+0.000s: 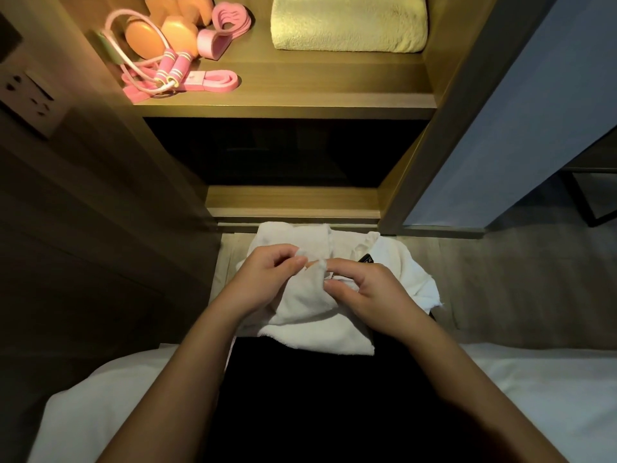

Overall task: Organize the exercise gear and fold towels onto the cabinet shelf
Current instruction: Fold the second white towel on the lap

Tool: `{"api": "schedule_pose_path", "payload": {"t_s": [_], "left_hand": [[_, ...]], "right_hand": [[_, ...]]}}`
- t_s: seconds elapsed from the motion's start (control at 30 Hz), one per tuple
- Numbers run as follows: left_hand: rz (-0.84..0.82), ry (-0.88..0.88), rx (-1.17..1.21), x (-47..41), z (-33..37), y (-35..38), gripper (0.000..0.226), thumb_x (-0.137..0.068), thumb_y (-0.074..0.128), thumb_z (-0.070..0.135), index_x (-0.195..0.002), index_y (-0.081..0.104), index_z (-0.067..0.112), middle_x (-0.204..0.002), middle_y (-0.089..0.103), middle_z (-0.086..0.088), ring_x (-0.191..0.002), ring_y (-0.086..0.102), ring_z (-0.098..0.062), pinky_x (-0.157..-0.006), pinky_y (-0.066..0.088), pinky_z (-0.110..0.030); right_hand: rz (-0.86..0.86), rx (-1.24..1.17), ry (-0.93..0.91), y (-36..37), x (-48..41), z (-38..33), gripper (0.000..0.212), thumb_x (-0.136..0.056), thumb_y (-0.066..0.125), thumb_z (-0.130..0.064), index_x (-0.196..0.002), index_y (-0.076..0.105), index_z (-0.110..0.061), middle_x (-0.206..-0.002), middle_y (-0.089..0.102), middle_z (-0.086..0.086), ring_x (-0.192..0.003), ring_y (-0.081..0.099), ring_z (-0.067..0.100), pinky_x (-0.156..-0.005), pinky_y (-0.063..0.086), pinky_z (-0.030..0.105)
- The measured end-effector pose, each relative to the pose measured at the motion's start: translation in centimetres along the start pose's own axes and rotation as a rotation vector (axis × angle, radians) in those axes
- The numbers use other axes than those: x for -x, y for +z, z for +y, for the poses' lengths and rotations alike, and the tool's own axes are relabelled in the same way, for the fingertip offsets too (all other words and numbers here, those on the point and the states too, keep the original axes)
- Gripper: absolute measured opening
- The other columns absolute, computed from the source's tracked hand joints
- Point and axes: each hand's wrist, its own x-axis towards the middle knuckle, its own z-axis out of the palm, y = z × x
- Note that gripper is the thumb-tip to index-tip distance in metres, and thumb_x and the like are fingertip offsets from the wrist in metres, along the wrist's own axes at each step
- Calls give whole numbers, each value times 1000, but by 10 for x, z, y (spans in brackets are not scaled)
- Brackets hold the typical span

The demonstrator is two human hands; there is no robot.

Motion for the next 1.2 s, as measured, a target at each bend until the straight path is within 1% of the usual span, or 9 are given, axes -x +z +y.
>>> {"api": "schedule_pose_path", "payload": {"t_s": [0.13,0.17,0.27,0.4,0.5,0.67,0.83,1.03,1.2], "left_hand": [[-55,-1,-89,0,1,-3,33,-99,52,17,-83,56,-12,-71,45,-10,-65,41,-12,-60,35,-23],[-49,-9,-84,0,1,-3,33,-99,53,19,-84,58,-11,-72,47,-11,-66,43,-14,-62,36,-25],[-9,-23,-48,1,1,-4,27,-96,58,22,-85,66,-2,-79,59,-21,-72,51,-20,-68,42,-31],[-22,4,-92,1,0,-8,28,-97,56,21,-93,71,-2,-89,64,-27,-79,56,-25,-74,49,-39],[-34,38,-159,-1,3,-12,30,-98,54,20,-86,68,-3,-75,62,-17,-72,53,-16,-70,45,-33],[-3,29,-285,-6,10,-16,16,-91,65,29,-86,77,19,-79,72,4,-78,68,-15,-76,59,-35],[14,21,-297,-6,12,-12,16,-90,67,28,-86,78,18,-81,73,6,-80,68,-12,-80,59,-38],[-15,54,-314,-1,13,-11,35,-95,59,31,-77,73,4,-73,66,-17,-75,62,-32,-75,52,-49],[-65,33,-286,2,16,-11,16,-89,66,29,-91,77,18,-86,74,5,-86,67,-12,-86,56,-41]], "right_hand": [[-10,-35,-12,-2,0,-3,18,-85,53,-56,-97,66,-52,-98,69,-27,-96,63,0,-88,50,38],[-3,-28,-10,-1,0,-4,18,-84,52,-58,-88,67,-49,-88,68,-24,-87,62,1,-83,50,39],[25,30,-5,2,-1,-2,48,-84,47,-61,-73,60,-15,-68,62,-1,-70,56,17,-70,48,45],[-35,123,11,3,-9,3,49,-89,47,-58,-72,56,-13,-67,60,0,-69,55,17,-68,46,44],[-86,163,25,3,-15,6,43,-87,45,-60,-69,49,-22,-64,55,-4,-64,51,11,-63,44,40],[-122,229,32,7,-19,9,38,-87,37,-64,-66,51,-36,-67,57,-16,-68,51,4,-55,33,27],[-96,248,67,9,-18,8,38,-91,35,-63,-63,53,-44,-65,57,-21,-62,51,4,-56,35,28],[-92,287,89,10,-20,6,44,-93,38,-62,-65,53,-32,-66,61,-10,-64,54,7,-60,42,30],[-103,298,99,9,-19,6,46,-92,35,-65,-64,55,-34,-64,62,-13,-61,54,5,-58,41,29]]}}
